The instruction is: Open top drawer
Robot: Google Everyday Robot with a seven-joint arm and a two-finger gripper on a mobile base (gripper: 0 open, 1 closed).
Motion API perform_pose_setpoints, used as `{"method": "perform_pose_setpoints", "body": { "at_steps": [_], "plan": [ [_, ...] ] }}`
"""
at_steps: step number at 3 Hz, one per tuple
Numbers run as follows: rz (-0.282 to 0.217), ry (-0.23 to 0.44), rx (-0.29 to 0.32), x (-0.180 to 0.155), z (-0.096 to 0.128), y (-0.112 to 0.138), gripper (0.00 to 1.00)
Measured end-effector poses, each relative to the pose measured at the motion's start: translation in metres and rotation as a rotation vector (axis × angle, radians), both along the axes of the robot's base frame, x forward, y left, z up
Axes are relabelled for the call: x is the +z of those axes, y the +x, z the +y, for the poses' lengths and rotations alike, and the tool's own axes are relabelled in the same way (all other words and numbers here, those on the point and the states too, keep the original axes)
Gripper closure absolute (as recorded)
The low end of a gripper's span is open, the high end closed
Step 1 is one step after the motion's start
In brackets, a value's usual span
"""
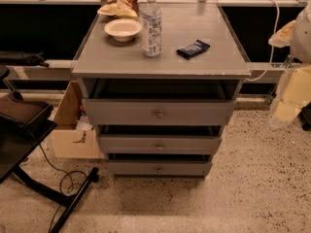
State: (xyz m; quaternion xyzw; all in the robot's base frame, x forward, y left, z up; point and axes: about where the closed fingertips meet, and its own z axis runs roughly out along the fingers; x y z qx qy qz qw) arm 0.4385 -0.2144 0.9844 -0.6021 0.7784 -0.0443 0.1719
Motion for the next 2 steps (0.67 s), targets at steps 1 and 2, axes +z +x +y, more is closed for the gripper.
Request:
{"method": "perform_pose_setpoints", "body": {
  "at_steps": [1, 2],
  "plan": [
    [0.0, 0.0, 0.0, 0.0, 0.0, 0.0, 0.0],
    [-0.018, -0.021, 0.007, -0.017, 0.002, 0.001, 0.0]
  ]
}}
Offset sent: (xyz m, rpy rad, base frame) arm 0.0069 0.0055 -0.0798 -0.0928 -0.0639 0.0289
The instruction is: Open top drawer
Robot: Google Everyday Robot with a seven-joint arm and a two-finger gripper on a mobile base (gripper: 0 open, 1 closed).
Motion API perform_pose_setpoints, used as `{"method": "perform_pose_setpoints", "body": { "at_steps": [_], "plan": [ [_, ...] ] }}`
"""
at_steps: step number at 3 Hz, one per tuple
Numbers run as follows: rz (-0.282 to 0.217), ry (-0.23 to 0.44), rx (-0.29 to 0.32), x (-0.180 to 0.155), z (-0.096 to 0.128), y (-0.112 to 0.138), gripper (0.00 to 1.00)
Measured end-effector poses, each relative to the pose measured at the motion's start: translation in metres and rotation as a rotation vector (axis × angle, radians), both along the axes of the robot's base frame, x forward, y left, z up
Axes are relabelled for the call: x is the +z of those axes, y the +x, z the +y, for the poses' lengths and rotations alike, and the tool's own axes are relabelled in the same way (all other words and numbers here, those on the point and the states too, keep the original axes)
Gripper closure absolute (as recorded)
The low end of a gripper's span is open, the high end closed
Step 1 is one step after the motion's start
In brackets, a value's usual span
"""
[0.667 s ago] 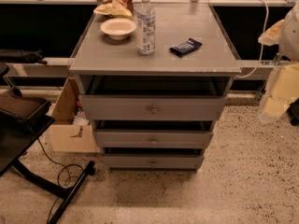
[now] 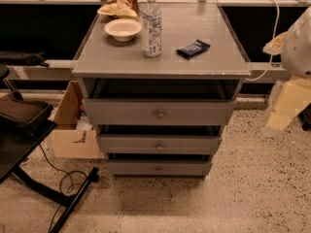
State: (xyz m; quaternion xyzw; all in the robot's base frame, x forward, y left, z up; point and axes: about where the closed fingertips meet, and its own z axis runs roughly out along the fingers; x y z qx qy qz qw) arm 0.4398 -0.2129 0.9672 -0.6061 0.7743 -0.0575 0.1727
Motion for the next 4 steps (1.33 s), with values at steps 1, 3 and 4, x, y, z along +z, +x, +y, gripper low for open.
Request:
{"method": "perform_pose_setpoints", "body": {
  "at_steps": [1, 3, 4],
  "plan": [
    [-0.029, -0.096, 0.052, -0.059, 0.011, 0.011, 0.0],
    [-0.021, -0.133, 0.149, -0.147, 0.033, 0.063, 0.0],
    [-0.007, -0.11, 0.216, -0.205, 0.057, 0.112, 0.0]
  ]
}}
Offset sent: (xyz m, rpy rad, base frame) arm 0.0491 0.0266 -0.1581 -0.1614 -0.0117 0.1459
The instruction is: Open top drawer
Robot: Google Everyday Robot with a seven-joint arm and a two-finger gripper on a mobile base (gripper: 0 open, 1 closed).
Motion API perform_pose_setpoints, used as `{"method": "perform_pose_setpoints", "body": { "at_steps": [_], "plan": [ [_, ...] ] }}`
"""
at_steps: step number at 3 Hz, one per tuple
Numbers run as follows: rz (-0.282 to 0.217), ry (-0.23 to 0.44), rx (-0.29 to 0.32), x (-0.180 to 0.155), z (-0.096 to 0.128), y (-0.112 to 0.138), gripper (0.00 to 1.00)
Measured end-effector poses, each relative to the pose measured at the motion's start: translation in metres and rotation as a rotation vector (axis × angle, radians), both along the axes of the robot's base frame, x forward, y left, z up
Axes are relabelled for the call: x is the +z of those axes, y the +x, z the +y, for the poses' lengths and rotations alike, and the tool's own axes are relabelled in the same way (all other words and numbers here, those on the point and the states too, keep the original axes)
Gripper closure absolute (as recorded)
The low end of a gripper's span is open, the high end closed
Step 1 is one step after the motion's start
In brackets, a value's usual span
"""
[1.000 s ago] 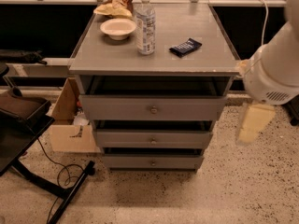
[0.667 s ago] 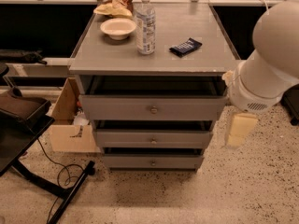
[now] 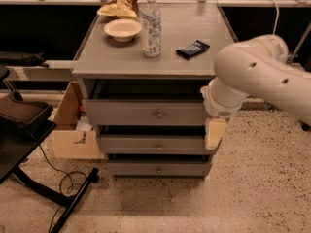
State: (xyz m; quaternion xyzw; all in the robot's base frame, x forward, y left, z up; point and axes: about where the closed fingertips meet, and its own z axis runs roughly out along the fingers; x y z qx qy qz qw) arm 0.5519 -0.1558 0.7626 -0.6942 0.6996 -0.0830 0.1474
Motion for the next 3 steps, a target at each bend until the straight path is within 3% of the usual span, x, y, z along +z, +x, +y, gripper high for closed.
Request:
{"method": "perform_pose_setpoints", "body": {
  "at_steps": [2, 3],
  "plan": [
    [0.042, 0.047, 0.046, -0.079, 0.04, 0.056, 0.0],
    [0.052, 0.047, 0.05, -0.096, 0.054, 0.079, 0.0]
  ]
}}
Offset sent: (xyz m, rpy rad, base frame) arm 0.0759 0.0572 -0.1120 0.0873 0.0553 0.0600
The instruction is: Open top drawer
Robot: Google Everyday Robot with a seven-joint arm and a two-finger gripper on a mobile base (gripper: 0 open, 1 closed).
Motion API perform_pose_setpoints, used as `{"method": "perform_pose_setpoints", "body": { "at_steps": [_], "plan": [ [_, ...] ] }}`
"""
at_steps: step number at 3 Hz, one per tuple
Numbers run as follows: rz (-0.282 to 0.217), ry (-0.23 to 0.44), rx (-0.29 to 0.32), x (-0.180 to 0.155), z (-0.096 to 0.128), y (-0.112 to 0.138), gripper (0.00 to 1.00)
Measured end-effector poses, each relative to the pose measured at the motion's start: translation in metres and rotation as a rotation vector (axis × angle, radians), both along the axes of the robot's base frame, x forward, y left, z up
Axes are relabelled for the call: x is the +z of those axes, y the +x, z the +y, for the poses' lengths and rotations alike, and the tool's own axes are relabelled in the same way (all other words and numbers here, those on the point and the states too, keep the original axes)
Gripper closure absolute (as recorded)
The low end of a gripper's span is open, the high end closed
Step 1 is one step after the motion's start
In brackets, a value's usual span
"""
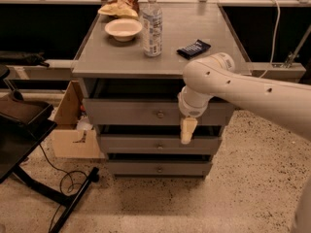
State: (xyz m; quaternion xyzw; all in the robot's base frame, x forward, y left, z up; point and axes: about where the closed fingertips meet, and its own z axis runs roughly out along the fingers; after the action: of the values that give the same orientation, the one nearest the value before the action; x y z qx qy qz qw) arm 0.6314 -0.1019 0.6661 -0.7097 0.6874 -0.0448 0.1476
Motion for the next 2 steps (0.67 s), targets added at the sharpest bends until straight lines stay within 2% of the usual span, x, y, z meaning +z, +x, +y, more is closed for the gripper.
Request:
{"method": "perform_pose_setpoints", "body": {
  "at_steps": [1, 2],
  "plan": [
    [-0.007, -0.006, -0.016, 0.0, 0.014, 0.031, 0.0],
    [-0.007, -0.017, -0.02, -0.001, 0.025, 0.046, 0.0]
  ]
}}
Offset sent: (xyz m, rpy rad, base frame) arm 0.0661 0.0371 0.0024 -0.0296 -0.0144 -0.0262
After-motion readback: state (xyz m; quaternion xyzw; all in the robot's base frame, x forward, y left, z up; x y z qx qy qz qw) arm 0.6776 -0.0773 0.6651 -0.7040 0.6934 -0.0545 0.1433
